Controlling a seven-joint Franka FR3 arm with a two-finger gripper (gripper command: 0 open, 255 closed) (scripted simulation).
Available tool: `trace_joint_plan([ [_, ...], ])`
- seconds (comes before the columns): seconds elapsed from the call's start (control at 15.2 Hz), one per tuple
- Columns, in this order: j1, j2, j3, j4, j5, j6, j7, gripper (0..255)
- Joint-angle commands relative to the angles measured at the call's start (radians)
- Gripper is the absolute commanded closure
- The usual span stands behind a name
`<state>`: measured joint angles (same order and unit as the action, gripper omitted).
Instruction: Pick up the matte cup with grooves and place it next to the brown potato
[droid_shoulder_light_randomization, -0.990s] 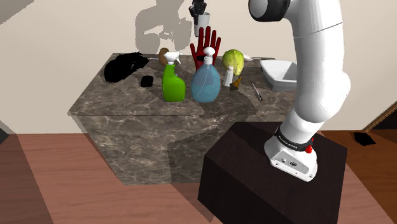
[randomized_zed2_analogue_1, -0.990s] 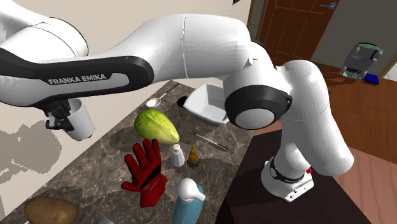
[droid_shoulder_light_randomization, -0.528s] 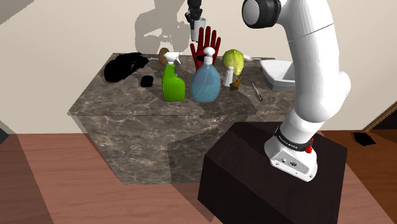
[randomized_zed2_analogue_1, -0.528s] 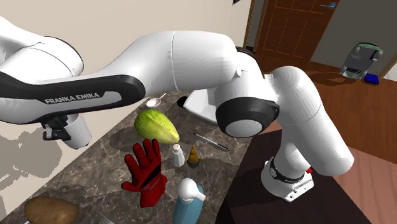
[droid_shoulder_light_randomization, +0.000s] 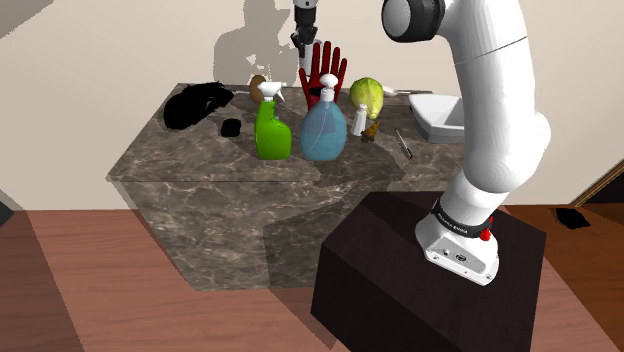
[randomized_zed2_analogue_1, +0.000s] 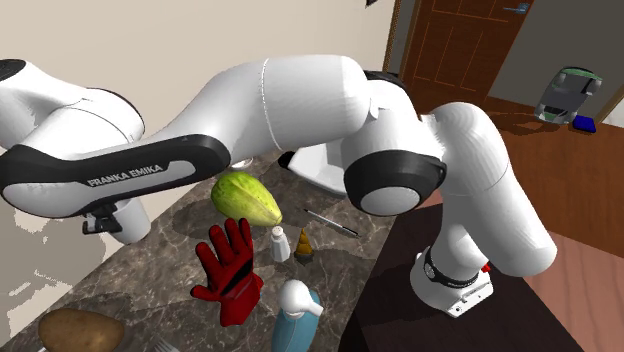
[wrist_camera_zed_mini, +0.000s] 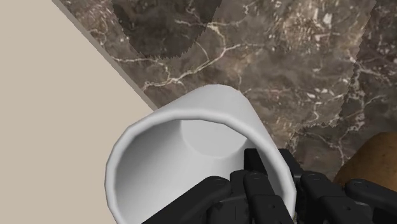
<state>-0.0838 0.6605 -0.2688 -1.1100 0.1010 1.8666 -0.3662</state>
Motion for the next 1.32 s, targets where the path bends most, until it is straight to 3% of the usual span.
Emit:
trace_joint_plan([
  [0.0,0.001,0.005,0.001,-0.019,0.001,0.025,0.0,255],
  [0.86,0.009,0.031,0.007,-0.156,0.008,0.187,-0.001,255],
  [1.25,0.009,0.031,0.007,-0.156,0.008,0.187,-0.001,255],
])
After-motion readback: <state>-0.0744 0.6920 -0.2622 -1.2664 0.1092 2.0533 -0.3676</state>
